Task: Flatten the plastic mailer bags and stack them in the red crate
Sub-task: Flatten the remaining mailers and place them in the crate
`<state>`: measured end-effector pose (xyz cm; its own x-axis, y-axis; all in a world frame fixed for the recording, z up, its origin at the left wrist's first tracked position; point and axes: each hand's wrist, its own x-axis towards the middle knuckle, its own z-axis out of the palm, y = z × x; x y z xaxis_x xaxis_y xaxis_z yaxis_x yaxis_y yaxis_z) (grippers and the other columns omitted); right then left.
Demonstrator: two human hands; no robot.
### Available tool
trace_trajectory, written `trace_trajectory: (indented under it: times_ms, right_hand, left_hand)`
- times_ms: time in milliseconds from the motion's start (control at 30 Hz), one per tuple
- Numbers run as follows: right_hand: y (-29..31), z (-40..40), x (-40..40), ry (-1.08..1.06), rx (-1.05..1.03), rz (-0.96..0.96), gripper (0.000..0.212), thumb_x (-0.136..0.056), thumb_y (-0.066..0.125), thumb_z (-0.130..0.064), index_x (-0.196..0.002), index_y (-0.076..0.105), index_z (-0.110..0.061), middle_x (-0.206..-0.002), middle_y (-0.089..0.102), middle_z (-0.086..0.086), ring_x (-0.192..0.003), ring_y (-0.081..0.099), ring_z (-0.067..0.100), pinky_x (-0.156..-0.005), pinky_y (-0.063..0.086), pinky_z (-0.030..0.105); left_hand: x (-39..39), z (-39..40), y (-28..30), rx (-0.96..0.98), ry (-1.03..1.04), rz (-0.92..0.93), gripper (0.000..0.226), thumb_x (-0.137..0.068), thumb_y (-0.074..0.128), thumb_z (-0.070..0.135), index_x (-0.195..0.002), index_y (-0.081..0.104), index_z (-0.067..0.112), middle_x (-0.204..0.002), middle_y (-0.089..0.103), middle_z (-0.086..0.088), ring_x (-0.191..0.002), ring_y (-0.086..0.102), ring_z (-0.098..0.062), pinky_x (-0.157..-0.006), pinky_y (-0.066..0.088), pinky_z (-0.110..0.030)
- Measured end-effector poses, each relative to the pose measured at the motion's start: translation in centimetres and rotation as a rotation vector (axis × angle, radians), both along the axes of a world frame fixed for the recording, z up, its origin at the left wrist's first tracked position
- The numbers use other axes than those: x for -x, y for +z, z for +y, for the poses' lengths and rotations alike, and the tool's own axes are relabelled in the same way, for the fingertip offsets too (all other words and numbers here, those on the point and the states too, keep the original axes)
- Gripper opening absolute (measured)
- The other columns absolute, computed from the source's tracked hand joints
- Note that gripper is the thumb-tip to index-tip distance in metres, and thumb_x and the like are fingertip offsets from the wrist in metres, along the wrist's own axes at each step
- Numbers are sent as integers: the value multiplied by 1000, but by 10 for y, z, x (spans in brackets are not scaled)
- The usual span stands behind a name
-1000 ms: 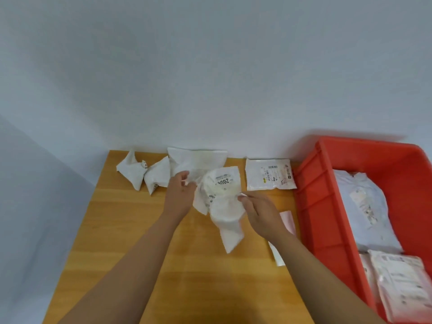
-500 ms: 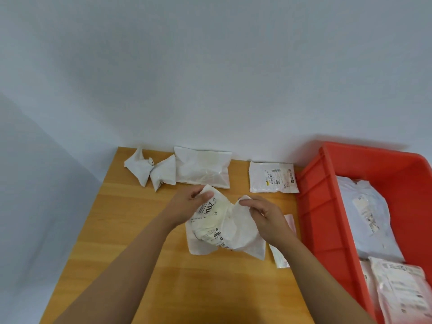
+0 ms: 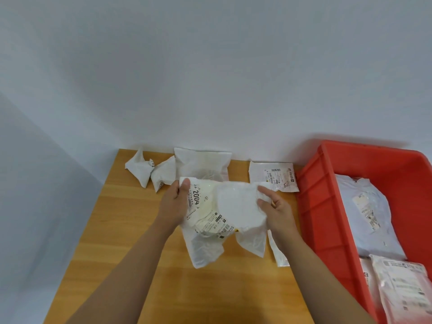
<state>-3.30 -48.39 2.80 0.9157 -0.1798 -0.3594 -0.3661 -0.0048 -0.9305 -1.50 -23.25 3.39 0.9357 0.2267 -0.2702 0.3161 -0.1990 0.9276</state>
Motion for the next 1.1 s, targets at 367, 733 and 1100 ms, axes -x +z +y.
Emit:
trace_trajectory:
  times_ms: [367,733,1100]
  right_hand:
    - [10,-1,-5,-271,-374,109,39,-96,56,0,-133,58,-14,-116,69,10,-97,70,21,-79,60,35]
    - [-5,34,8,-124,-416,243,63,-96,61,-20,-148,30,-34,-132,59,4,-115,62,26,-94,55,46]
    - [-11,34,12,146,-170,507,20,-99,59,-19,-107,62,-1,-82,69,17,-63,65,23,-59,55,30]
  left_hand:
    - [13,7,-10,346,-214,232,36,-100,48,48,-123,61,24,-115,72,5,-103,70,-16,-87,56,-40]
    - [6,4,-37,312,175,218,35,-95,45,59,-116,57,34,-119,68,4,-108,66,-19,-95,54,-49]
    - [10,3,-35,234,251,84,25,-105,36,43,-120,51,29,-113,63,10,-107,62,-12,-88,53,-34]
